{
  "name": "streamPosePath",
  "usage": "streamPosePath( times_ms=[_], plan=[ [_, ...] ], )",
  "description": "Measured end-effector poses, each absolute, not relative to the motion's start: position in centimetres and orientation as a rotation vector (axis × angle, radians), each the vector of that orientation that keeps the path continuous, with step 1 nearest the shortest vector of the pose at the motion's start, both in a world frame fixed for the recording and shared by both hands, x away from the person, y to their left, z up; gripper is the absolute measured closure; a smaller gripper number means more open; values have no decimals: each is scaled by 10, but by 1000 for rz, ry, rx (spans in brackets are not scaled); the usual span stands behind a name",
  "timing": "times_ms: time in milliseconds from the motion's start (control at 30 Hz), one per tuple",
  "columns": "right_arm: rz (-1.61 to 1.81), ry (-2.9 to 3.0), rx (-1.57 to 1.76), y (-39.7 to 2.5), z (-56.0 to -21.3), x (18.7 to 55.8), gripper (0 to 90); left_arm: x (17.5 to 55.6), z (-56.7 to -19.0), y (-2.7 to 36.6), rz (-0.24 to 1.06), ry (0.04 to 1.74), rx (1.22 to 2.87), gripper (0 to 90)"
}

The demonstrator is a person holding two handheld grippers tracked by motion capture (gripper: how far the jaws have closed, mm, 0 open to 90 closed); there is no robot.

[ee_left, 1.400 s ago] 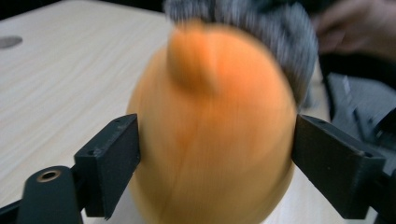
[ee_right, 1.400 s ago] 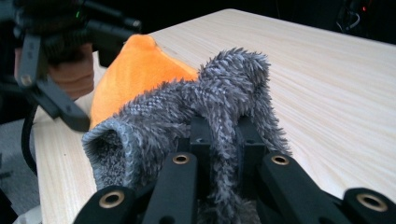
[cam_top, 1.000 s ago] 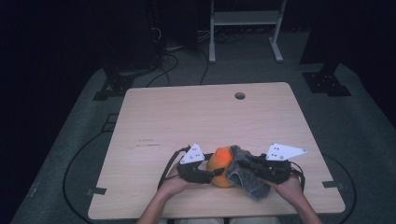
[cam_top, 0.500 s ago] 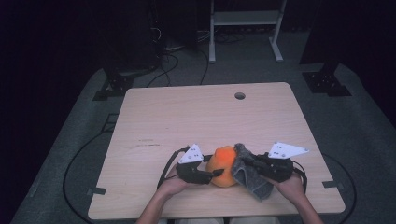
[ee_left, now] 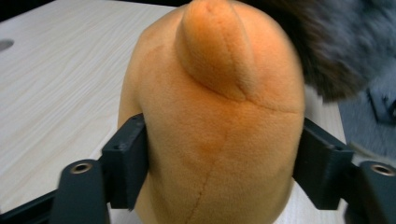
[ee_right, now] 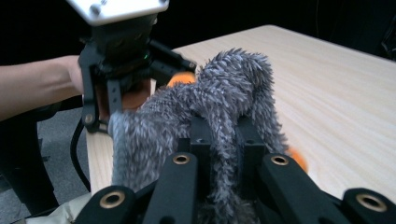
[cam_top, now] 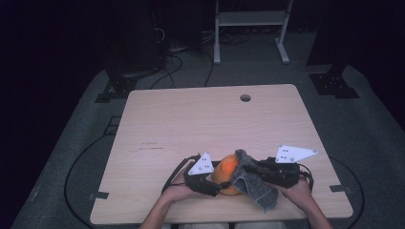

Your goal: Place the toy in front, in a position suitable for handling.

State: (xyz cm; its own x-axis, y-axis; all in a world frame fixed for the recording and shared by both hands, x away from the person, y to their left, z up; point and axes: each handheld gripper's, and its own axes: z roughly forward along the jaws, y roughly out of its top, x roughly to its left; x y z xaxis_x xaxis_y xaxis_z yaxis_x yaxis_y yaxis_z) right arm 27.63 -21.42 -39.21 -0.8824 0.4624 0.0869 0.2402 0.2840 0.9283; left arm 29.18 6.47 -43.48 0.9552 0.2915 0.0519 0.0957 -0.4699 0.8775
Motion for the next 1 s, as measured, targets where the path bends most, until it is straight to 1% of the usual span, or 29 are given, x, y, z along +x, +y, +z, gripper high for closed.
streamPosePath(
  times_ms=[33, 67, 100, 333, 400, 433, 567, 733, 1000],
  plan=[
    [1644, 2352, 657, -215, -391, 276, 803, 287, -435, 62, 261, 216, 2073, 305],
    [1650, 2351, 659, -216, -392, 277, 803, 287, -435, 62, 261, 216, 2073, 311],
    [1654, 2359, 671, -218, -393, 278, 803, 284, -436, 61, 279, 168, 2088, 313],
    [1610, 2400, 772, -236, -404, 288, 803, 284, -437, 59, 269, 161, 2083, 314],
    [1610, 2401, 778, -238, -403, 288, 803, 284, -437, 57, 271, 149, 2086, 314],
    [1623, 2394, 747, -237, -396, 284, 803, 281, -437, 56, 283, 120, 2095, 315],
    [1684, 2393, 665, -224, -383, 279, 803, 276, -437, 53, 312, 62, 2113, 314],
    [1642, 2467, 659, -217, -394, 281, 803, 275, -439, 54, 306, 33, 2126, 314],
    [1643, 2450, 809, -245, -410, 292, 803, 277, -439, 53, 303, 41, 2117, 310]
  ],
)
